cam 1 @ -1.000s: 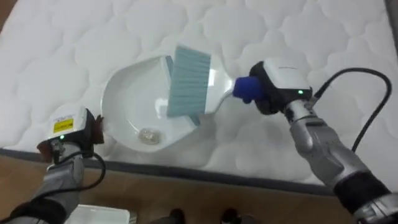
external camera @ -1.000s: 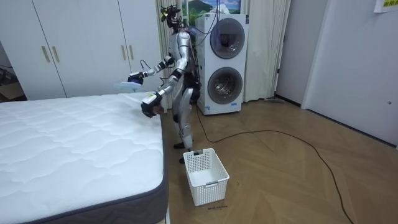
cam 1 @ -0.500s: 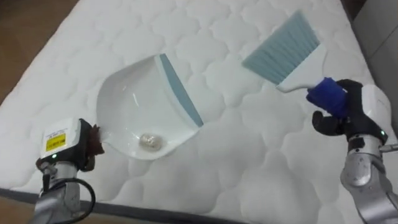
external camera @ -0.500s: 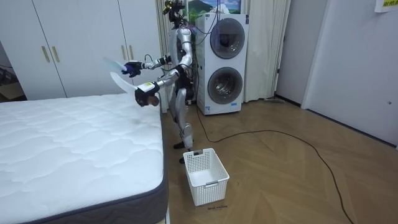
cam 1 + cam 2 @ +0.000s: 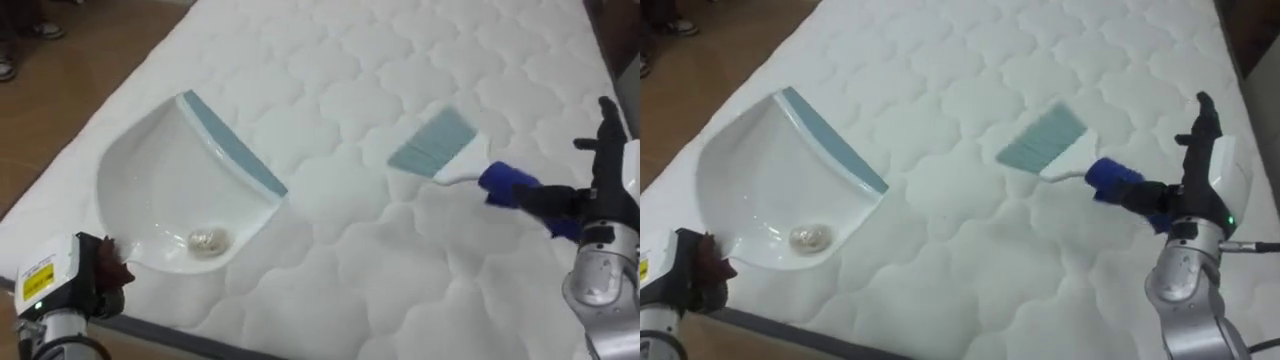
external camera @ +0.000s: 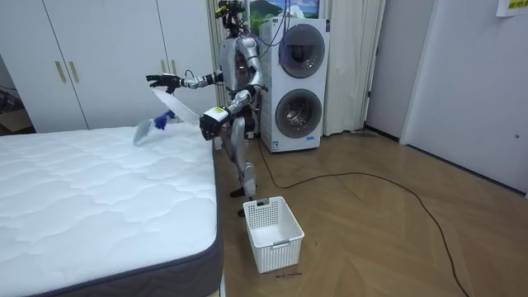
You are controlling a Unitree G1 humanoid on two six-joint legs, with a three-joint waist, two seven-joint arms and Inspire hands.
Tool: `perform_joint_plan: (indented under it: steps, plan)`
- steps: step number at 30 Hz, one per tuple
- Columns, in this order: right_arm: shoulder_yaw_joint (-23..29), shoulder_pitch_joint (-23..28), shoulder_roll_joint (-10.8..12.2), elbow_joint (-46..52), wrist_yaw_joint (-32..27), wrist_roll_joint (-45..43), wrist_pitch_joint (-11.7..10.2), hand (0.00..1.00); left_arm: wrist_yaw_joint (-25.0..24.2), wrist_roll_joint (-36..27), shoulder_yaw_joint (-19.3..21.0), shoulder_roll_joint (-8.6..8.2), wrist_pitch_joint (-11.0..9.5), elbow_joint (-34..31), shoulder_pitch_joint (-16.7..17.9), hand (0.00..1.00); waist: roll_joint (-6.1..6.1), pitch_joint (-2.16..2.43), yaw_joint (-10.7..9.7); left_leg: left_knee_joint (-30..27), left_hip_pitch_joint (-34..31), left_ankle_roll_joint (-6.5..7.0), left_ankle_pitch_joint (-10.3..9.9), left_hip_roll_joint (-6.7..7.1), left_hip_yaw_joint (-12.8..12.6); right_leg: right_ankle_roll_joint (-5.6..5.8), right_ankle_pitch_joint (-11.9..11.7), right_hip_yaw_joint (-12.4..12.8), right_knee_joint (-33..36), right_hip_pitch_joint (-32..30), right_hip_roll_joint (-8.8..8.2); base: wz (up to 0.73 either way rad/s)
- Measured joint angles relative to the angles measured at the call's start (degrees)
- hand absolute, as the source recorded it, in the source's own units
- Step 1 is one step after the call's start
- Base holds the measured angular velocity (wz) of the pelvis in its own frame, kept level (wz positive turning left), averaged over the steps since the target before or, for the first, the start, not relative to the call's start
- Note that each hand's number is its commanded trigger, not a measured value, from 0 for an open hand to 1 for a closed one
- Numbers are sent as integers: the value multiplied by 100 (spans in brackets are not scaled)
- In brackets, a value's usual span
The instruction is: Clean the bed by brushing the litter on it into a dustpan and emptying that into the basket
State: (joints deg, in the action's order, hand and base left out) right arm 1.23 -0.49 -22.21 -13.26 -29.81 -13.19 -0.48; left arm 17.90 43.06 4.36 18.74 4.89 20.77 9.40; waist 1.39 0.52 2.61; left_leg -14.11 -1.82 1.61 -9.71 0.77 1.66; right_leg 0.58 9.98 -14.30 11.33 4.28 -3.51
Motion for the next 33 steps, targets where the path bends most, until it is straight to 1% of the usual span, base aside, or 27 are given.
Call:
perform_joint_plan:
  steps: [1,4,5,7,8,10,11,12,13,14,15,16,17,18,19,20,21,22,23,24,25,27,28,29,30,32,33]
  plan:
    - [1,0,16,5,-39,50,-1,0,-27,-28,2,-20,0,-45,6,100,4,-4,118,-9,-17,-3,0,-4,16,0,0,-11,5,10,11,11]
    - [-14,4,42,-3,-140,72,2,0,-80,-84,27,-111,8,-66,54,100,-3,-12,336,-43,-92,-25,3,-5,96,-10,6,-71,6,8,31,13]
    - [-13,8,42,-5,-154,71,2,0,-89,-84,47,-148,9,-66,72,100,-8,-15,371,-67,-116,-28,5,-1,136,-11,6,-95,6,8,38,32]
    - [-11,8,42,-15,-230,70,2,0,-123,-141,69,-221,15,-67,110,100,-23,-42,393,-257,-327,-50,10,35,316,-17,10,-342,7,4,61,56]
    - [-10,6,43,-31,-244,66,-4,0,-132,-163,72,-225,15,-67,110,100,-25,-51,399,-309,-381,-57,10,48,332,-31,18,-387,7,2,67,70]
    - [11,1,41,-119,-268,69,-15,0,-144,-226,112,-271,10,-70,106,100,-44,-64,391,-458,-569,-80,27,39,297,-83,58,-593,14,5,68,73]
    - [37,12,42,-181,-328,72,-14,0,-181,-235,166,-313,4,-109,106,100,-67,-84,374,-560,-710,-78,57,-43,25,-99,96,-818,31,26,60,107]
    - [57,82,41,-189,-406,123,-13,0,-220,-236,198,-317,1,-147,103,100,-51,-98,322,-542,-817,-34,175,-172,-514,-108,160,-1103,23,69,11,118]
    - [64,105,41,-189,-453,171,-13,0,-232,-253,210,-318,1,-168,105,100,-40,-100,286,-491,-856,4,262,-233,-827,-107,186,-1251,21,78,-24,135]
    - [71,106,39,-189,-538,266,-13,0,-233,-307,223,-328,4,-173,100,100,-11,-112,240,-272,-842,87,497,-343,-1455,-111,240,-1588,27,57,-160,138]
    - [123,107,33,-188,-620,329,-14,0,-252,-411,222,-359,3,-207,87,100,39,-144,173,-359,-871,195,541,-479,-2058,-96,295,-2168,45,49,-276,151]
    - [182,128,62,-192,-668,380,16,0,-285,-482,223,-369,4,-245,95,100,21,-139,166,-988,-933,227,147,-746,-2571,-78,345,-2689,47,135,-315,114]
    - [186,126,83,-184,-680,386,28,0,-295,-511,240,-367,6,-244,95,100,25,-141,176,-1264,-902,213,-45,-873,-2726,-46,364,-2920,49,195,-323,111]
    - [186,130,128,-172,-680,419,36,0,-310,-542,262,-364,24,-248,82,100,-8,-122,99,-1585,-824,105,-331,-1094,-2991,56,408,-3354,127,329,-329,139]
    - [213,132,134,-178,-685,466,70,0,-350,-537,209,-365,71,-256,5,100,-25,-150,22,-1564,-877,61,-446,-1119,-3032,128,571,-3610,442,425,-371,154]
    - [219,139,144,-179,-690,509,101,0,-373,-537,166,-365,98,-256,-33,100,-8,-160,-17,-1500,-884,106,-468,-1062,-3012,131,647,-3568,613,410,-422,173]
    - [227,146,168,-188,-692,536,133,0,-410,-537,82,-368,134,-256,-81,100,26,-149,-141,-1323,-921,172,-429,-869,-2677,64,739,-3259,933,296,-474,156]
    - [242,147,174,-195,-695,536,126,0,-426,-536,1,-370,143,-267,-120,100,42,-146,-206,-1168,-950,227,-302,-705,-2439,34,752,-2889,1098,135,-527,141]
    - [244,138,176,-195,-699,531,118,0,-426,-533,-6,-374,141,-288,-122,100,51,-137,-191,-1104,-956,225,-235,-640,-2368,28,753,-2727,1099,89,-531,91]
    - [243,99,176,-196,-701,447,103,0,-425,-529,6,-373,142,-318,-126,100,38,-137,-83,-1031,-978,222,-170,-560,-2280,27,754,-2518,989,81,-488,42]
    - [240,96,176,-196,-709,407,92,0,-425,-529,14,-372,142,-321,-127,100,23,-132,-10,-1010,-991,220,-147,-528,-2243,48,744,-2521,935,114,-479,38]
    - [225,161,176,-198,-716,406,81,0,-425,-530,26,-373,141,-324,-124,100,-58,-97,169,-834,-964,227,-18,-409,-2250,154,682,-2852,779,308,-458,42]
    - [223,186,176,-198,-716,410,85,0,-425,-531,30,-375,141,-324,-122,100,-64,-91,213,-766,-925,243,22,-391,-2307,155,681,-2912,771,344,-470,53]
    - [221,195,178,-209,-716,412,122,0,-424,-528,32,-378,140,-324,-96,100,-69,-87,242,-594,-810,258,110,-337,-2386,157,680,-2960,805,394,-552,47]
    - [222,192,177,-208,-716,411,136,0,-423,-529,47,-384,140,-347,-51,100,-70,-77,264,-416,-699,263,188,-302,-2393,160,679,-2948,874,391,-615,36]
    - [228,154,176,-204,-714,418,135,0,-404,-519,146,-411,104,-427,-17,100,-67,-71,447,-309,-655,260,204,-282,-2400,162,677,-2847,880,385,-631,5]
    - [196,142,177,-190,-709,427,135,0,-353,-529,211,-413,93,-427,-21,100,-51,-61,551,-263,-642,272,224,-238,-2364,164,677,-2843,903,434,-623,6]
